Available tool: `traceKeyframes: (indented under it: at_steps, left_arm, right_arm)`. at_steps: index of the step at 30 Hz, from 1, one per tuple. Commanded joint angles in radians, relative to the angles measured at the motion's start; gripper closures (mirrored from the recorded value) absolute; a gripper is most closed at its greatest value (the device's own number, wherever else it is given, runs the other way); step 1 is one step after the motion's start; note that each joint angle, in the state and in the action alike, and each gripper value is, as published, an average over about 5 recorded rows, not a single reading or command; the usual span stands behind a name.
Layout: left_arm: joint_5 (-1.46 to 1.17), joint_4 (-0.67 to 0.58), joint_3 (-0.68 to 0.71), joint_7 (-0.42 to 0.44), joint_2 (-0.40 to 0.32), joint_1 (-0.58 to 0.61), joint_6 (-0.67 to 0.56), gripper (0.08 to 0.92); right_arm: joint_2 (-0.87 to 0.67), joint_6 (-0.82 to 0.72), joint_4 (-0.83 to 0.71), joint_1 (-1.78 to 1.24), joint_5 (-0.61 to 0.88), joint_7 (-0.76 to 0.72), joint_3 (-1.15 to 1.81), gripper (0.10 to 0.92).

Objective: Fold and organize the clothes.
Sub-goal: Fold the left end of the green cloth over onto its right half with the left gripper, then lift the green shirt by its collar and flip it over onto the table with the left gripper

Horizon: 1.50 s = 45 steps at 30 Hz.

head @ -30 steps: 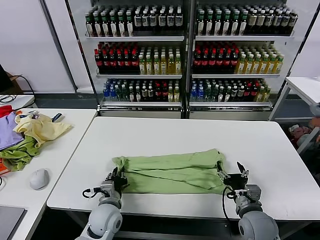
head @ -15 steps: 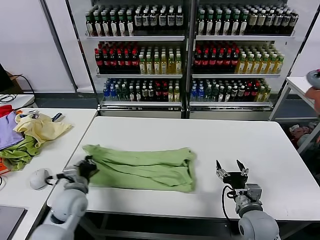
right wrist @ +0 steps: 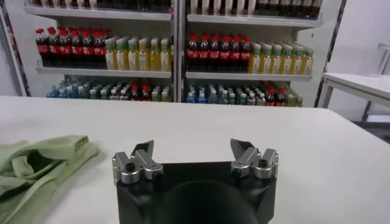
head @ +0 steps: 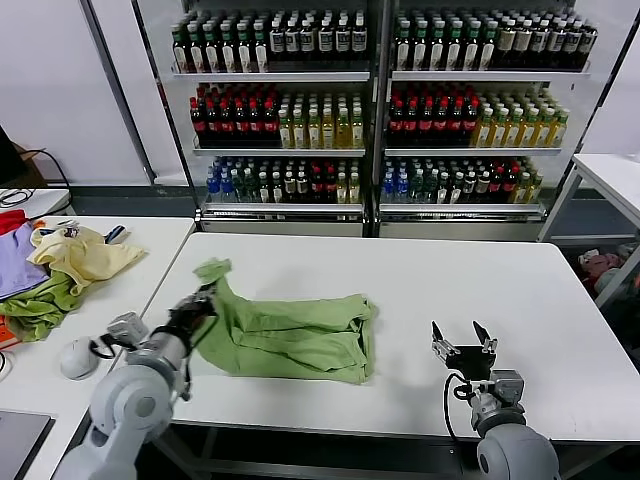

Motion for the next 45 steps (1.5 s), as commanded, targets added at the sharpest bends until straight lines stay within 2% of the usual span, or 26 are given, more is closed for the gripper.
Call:
traceKeyframes:
  at_steps: [1,11,16,19,26,33,36,42,45]
  left_arm:
    - [-0.196,0.027,0.255,-0.030,-0.186,-0.094,-0.024,0.887]
    - [-0.088,0.223,0.371,-0.035,-0.287,-0.184,-0.038,0.887]
    - [0.035,0.248,0.406,0.016,-0.300,-0.184,-0.031,0.887]
    - [0.118,0.253,0.423,0.053,-0.302,-0.179,-0.043,0.857]
    - [0.103,0.207,0.430,0.106,-0.301,-0.143,-0.086,0.668]
    - [0.106,0.150,0.321,0.105,-0.249,-0.078,-0.092,0.460]
    - [0.249,0.155,0.269,0.091,-0.206,-0.053,-0.116,0.374]
    - [0.616,0.261,0.187,0.053,-0.122,-0.007,-0.187,0.215]
    - [0.684,0.303,0.183,0.045,-0.101,0.017,-0.180,0.183]
  right_arm:
    - [0.000,0.002,0.000,0.002,0.001,-0.001,0.002,0.203]
    - [0.001,0.006,-0.015,0.021,0.003,-0.002,-0.002,0.203]
    - [-0.006,0.007,-0.023,0.028,0.008,-0.002,-0.001,0.203]
    - [-0.008,0.009,-0.029,0.032,0.009,-0.002,-0.003,0.203]
    - [-0.006,0.012,-0.037,0.039,0.009,-0.003,-0.009,0.203]
    - [-0.003,0.020,-0.045,0.040,0.009,-0.005,-0.013,0.203]
    - [0.002,0.023,-0.048,0.041,0.008,-0.005,-0.016,0.203]
    - [0.005,0.023,-0.039,0.038,0.005,-0.006,-0.019,0.203]
    - [0.003,0.023,-0.036,0.035,0.005,-0.006,-0.018,0.203]
